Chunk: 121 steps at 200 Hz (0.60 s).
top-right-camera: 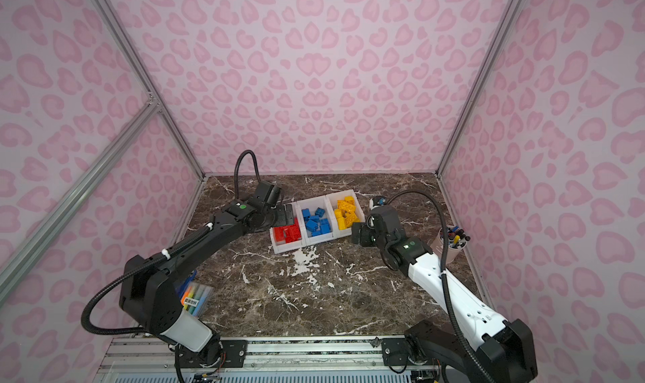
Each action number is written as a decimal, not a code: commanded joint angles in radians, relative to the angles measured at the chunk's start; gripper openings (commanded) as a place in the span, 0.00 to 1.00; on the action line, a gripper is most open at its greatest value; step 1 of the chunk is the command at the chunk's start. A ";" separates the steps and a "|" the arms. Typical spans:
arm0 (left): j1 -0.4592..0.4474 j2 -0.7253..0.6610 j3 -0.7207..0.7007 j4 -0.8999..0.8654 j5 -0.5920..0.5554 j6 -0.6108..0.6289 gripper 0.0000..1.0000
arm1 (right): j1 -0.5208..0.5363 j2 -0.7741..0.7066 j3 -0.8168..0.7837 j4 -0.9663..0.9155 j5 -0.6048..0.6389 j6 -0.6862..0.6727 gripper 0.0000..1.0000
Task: Sort the legos into containers by color
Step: Place the lego in the container, then reset both arms
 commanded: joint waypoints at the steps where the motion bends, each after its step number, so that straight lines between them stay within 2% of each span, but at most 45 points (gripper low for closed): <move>1: 0.043 -0.067 -0.072 0.111 -0.025 0.026 0.97 | -0.070 -0.086 -0.074 0.085 0.038 0.057 0.99; 17: 0.070 -0.096 -0.094 0.116 -0.065 0.033 0.97 | -0.119 -0.150 -0.110 0.104 0.032 0.068 0.99; 31: 0.099 -0.125 -0.136 0.137 -0.118 0.048 0.97 | -0.146 -0.190 -0.127 0.093 0.085 0.059 0.99; 57: 0.201 -0.231 -0.305 0.318 -0.160 0.096 0.97 | -0.213 -0.247 -0.222 0.174 0.191 0.028 0.99; 77: 0.294 -0.305 -0.446 0.490 -0.180 0.149 0.97 | -0.244 -0.292 -0.379 0.415 0.294 -0.050 0.99; 87: 0.336 -0.317 -0.495 0.562 -0.186 0.197 0.97 | -0.252 -0.304 -0.480 0.598 0.353 -0.116 0.99; 103: 0.410 -0.294 -0.550 0.645 -0.163 0.269 0.97 | -0.277 -0.275 -0.630 0.903 0.374 -0.246 0.99; 111: 0.446 -0.274 -0.574 0.676 -0.130 0.292 0.97 | -0.302 -0.233 -0.650 0.951 0.378 -0.252 0.99; 121: 0.483 -0.247 -0.609 0.724 -0.120 0.291 0.97 | -0.335 -0.169 -0.628 0.913 0.356 -0.249 0.99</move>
